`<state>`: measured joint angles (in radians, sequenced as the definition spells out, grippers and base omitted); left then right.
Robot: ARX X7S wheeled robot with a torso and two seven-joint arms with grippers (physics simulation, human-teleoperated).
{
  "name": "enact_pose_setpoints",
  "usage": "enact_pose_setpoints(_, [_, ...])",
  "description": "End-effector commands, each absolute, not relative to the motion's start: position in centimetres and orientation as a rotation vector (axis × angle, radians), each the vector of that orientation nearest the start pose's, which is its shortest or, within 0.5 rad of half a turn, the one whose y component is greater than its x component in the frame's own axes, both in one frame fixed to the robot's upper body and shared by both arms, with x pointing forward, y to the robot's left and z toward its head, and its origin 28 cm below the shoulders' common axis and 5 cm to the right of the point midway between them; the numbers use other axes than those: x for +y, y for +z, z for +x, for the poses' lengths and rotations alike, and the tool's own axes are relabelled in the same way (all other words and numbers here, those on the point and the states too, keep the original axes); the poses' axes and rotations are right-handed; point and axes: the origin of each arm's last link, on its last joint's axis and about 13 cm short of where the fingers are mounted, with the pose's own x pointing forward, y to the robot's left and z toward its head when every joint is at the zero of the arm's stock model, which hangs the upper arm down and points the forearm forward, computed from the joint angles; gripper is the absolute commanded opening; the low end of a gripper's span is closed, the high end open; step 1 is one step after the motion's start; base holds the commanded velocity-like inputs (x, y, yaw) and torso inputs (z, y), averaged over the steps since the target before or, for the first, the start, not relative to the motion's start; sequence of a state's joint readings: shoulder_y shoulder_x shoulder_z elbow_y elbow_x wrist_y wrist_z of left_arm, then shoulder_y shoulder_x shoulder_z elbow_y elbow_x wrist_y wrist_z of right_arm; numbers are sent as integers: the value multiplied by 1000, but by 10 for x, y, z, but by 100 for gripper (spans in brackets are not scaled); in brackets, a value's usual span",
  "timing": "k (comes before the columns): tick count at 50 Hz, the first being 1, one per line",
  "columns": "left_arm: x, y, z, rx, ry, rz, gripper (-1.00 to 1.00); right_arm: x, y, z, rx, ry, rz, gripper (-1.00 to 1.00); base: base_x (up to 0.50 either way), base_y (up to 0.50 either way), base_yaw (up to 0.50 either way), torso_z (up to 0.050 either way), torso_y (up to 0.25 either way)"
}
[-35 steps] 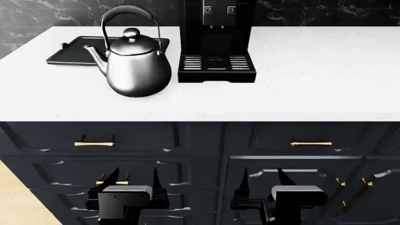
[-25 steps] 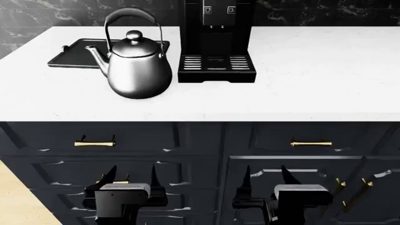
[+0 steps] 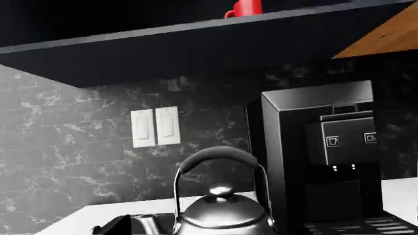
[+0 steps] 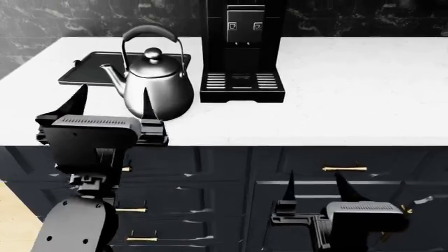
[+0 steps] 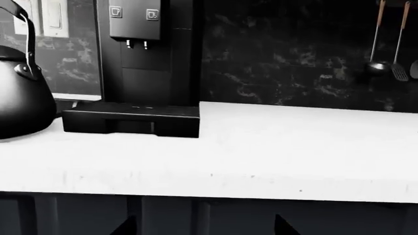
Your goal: Pick the kettle from the counter and place it on the tray. Then pick the mug from the cabinet and place it on the tray. Then close the cabinet doors.
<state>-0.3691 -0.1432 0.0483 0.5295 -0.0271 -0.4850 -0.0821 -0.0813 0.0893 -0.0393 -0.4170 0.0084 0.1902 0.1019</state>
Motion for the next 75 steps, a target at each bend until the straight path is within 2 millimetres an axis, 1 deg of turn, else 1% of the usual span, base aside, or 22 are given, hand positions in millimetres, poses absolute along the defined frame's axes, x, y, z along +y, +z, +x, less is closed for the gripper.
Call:
enact_pose_setpoints(1, [223, 300, 262, -668, 77, 205, 100, -104, 81, 185, -175, -39, -69, 100, 0, 0, 0, 50, 0])
enact_pose_setpoints(8, [215, 391, 272, -708, 65, 161, 100, -104, 84, 184, -185, -35, -66, 100, 0, 0, 0, 50, 0])
enact_pose_setpoints(10, [212, 419, 273, -719, 63, 144, 100, -103, 85, 183, -188, -31, -65, 100, 0, 0, 0, 50, 0])
enact_pose_setpoints(13, [206, 465, 272, -741, 57, 128, 100, -103, 87, 181, -195, -28, -63, 100, 0, 0, 0, 50, 0])
enact_pose_setpoints(18, [206, 528, 265, -757, 69, 114, 100, -104, 94, 178, -215, -25, -62, 100, 0, 0, 0, 50, 0])
enact_pose_setpoints(22, [205, 567, 266, -738, 91, 86, 100, -103, 100, 175, -232, -18, -65, 100, 0, 0, 0, 50, 0])
enact_pose_setpoints(25, [205, 586, 269, -720, 117, 85, 100, -102, 104, 174, -243, -13, -68, 100, 0, 0, 0, 50, 0])
enact_pose_setpoints(28, [205, 601, 271, -691, 124, 73, 100, -102, 109, 173, -253, -8, -74, 100, 0, 0, 0, 50, 0])
enact_pose_setpoints(30, [204, 605, 271, -674, 122, 70, 100, -101, 114, 171, -265, -4, -77, 100, 0, 0, 0, 50, 0])
enact_pose_setpoints(37, [201, 597, 277, -573, 152, 100, 100, -103, 142, 167, -329, -25, -107, 100, 0, 0, 0, 50, 0])
enact_pose_setpoints(39, [201, 595, 278, -544, 165, 100, 100, -106, 157, 169, -353, -43, -118, 100, 0, 0, 0, 41, 0])
enact_pose_setpoints(42, [202, 592, 279, -506, 175, 86, 100, -108, 188, 171, -414, -42, -170, 100, 0, 0, 0, 0, 0])
enact_pose_setpoints(44, [203, 591, 280, -493, 183, 82, 100, -111, 204, 180, -460, -33, -193, 100, 0, 0, 0, 0, 0])
enact_pose_setpoints(45, [203, 590, 281, -488, 185, 74, 100, -117, 216, 183, -502, -46, -246, 100, 0, 0, 0, 0, 0])
enact_pose_setpoints(46, [203, 589, 282, -483, 188, 83, 100, -117, 233, 185, -596, -19, -288, 100, 0, 0, 0, 0, 0])
enact_pose_setpoints(47, [203, 589, 283, -483, 190, 80, 100, -117, 248, 183, -661, 0, -329, 100, 0, 0, 0, 0, 0])
enact_pose_setpoints(48, [203, 589, 282, -485, 195, 78, 100, -122, 259, 179, -679, -24, -359, 100, 0, 0, 0, 0, 0])
enact_pose_setpoints(50, [204, 590, 282, -485, 206, 83, 100, -115, 267, 169, -631, -79, -261, 100, 0, 0, 0, 0, 0])
enact_pose_setpoints(51, [204, 590, 281, -486, 206, 81, 100, -112, 271, 164, -575, -21, -250, 100, 0, 0, 0, 0, 0])
enact_pose_setpoints(54, [203, 591, 279, -492, 195, 89, 100, -111, 287, 160, -602, -15, -255, 100, 0, 0, 0, 0, 0])
enact_pose_setpoints(57, [203, 592, 277, -497, 201, 96, 100, -110, 292, 157, -607, -8, -244, 100, 0, -152, 0, 0, 0])
enact_pose_setpoints(75, [198, 592, 277, -501, 174, 105, 100, -113, 295, 155, -612, -13, -225, 100, 0, -500, 0, 0, 0])
